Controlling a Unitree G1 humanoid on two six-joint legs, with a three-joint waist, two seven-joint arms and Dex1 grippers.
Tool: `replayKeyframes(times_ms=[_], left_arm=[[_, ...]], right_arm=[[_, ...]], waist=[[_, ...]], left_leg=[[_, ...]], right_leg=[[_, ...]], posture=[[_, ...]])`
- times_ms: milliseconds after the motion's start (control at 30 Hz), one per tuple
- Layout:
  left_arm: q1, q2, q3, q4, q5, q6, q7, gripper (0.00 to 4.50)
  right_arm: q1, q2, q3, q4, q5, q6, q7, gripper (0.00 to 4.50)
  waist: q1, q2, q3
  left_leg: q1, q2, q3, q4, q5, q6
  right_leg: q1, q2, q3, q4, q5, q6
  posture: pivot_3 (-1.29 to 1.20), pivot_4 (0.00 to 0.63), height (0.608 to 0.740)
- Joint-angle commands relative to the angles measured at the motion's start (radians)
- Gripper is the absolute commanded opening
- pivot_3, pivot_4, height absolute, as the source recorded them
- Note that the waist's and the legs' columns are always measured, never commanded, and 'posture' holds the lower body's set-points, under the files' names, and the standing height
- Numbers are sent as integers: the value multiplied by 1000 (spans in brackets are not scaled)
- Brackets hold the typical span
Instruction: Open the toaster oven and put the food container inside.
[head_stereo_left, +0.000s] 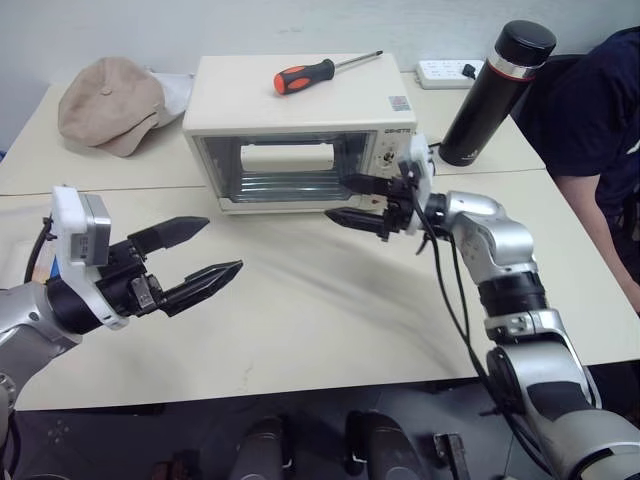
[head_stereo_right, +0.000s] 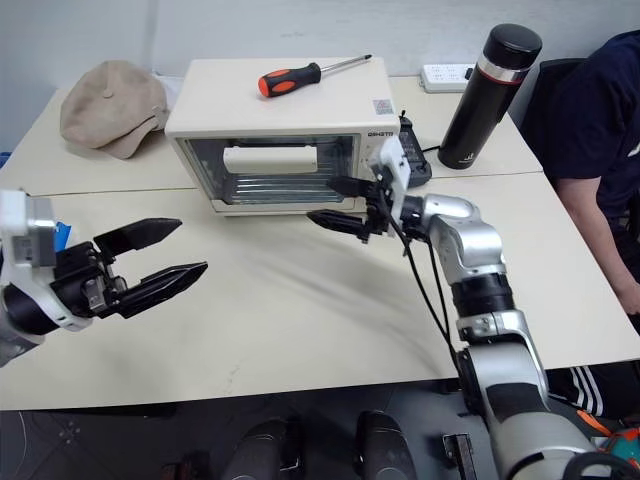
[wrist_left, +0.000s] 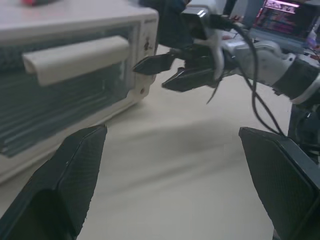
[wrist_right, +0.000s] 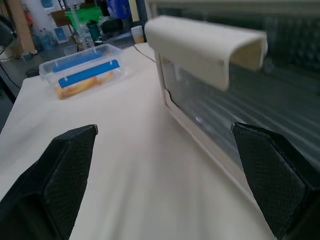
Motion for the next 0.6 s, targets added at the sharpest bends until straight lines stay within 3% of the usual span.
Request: replayKeyframes(times_ms=[33,167,433,600], left_arm=[[9,8,21,-32,-29,-8,23,4500],[4,7,14,-26,-21,-21,41,4500],[-105,25,-67,90,68,-38,38,4500],[-348,26,-222,237,191,-64,19,3332]], right_arm=[[-53,24,-7,47,-19,-53,1,4479],[-69,40,-8,36,-4,-57,54,4479],[104,-5,10,-273,102,74,186,4479],[214,2,43,-347,74,81,148,4500]], waist=[[0,0,0],[3,0,0],[5,0,0],[4,0,0]], left_leg=[[0,0,0,0,0,0],[0,0,0,1,0,0],[-1,0,0,1,-1,-1],[-1,0,2,1,-1,-1]], right_leg=[[0,0,0,0,0,0],[0,0,0,0,0,0],[-1,0,1,0,0,0],[-1,1,1,1,0,0]], posture=[[0,150,740],[0,150,740],[0,150,740],[0,150,740]])
